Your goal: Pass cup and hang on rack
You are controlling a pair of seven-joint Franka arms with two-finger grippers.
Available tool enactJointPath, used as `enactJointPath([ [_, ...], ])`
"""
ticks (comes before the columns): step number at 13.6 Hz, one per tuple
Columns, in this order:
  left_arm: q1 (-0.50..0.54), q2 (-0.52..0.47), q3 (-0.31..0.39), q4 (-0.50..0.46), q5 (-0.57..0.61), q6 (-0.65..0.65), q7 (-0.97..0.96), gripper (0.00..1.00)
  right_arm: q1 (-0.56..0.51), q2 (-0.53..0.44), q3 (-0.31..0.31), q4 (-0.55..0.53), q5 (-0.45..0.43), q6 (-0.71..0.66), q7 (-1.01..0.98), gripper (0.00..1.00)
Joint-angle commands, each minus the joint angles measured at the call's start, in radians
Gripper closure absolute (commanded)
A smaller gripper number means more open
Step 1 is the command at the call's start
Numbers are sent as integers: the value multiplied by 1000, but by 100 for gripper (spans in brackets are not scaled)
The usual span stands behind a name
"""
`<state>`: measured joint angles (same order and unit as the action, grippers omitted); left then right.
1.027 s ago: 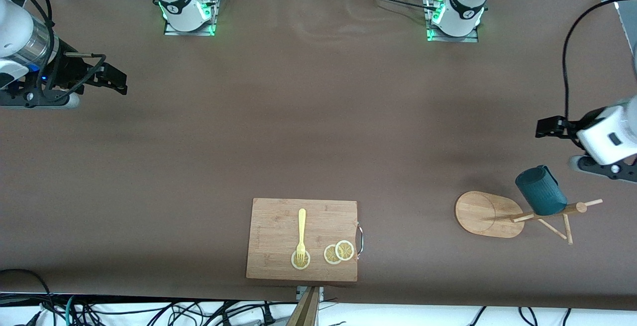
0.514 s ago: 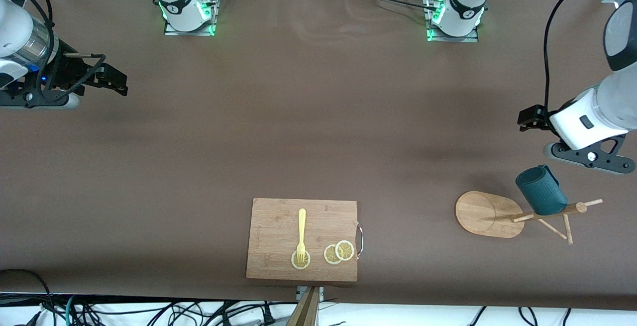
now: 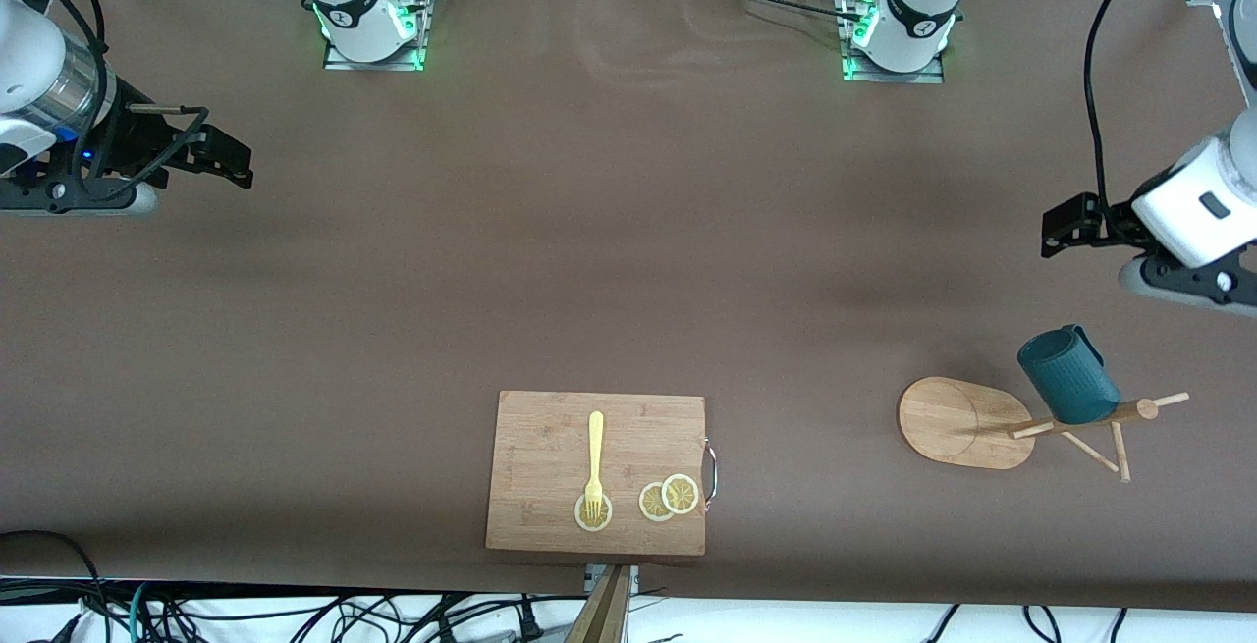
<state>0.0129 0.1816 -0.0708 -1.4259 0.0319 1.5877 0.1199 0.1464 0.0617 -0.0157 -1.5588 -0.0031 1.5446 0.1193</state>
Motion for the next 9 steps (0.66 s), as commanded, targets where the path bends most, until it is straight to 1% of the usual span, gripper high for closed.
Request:
enactJointPath([
  [1,-56,-197,62,-257,-18,89,-14,0,-10,-19,6,-14,18,2,-1,0],
  [3,-77,-229,63,-310,-18,95,-17,0,-10,-20,5,-15,20,0,-7,0],
  [4,-76,-231,63,-315,-18,95,-17,0,-10,-20,6,-15,20,0,-6,0],
  [6,-71,-196,60,-289,-20,86,-16,0,-10,-22,6,-17,21,-1,-6,0],
  [7,-70,-186,59,-271,-20,86,-17,0,-10,-22,6,-15,21,-3,-6,0],
  [9,-73,-182,56,-266,-20,84,-19,0,-10,-22,6,-15,20,-3,0,0],
])
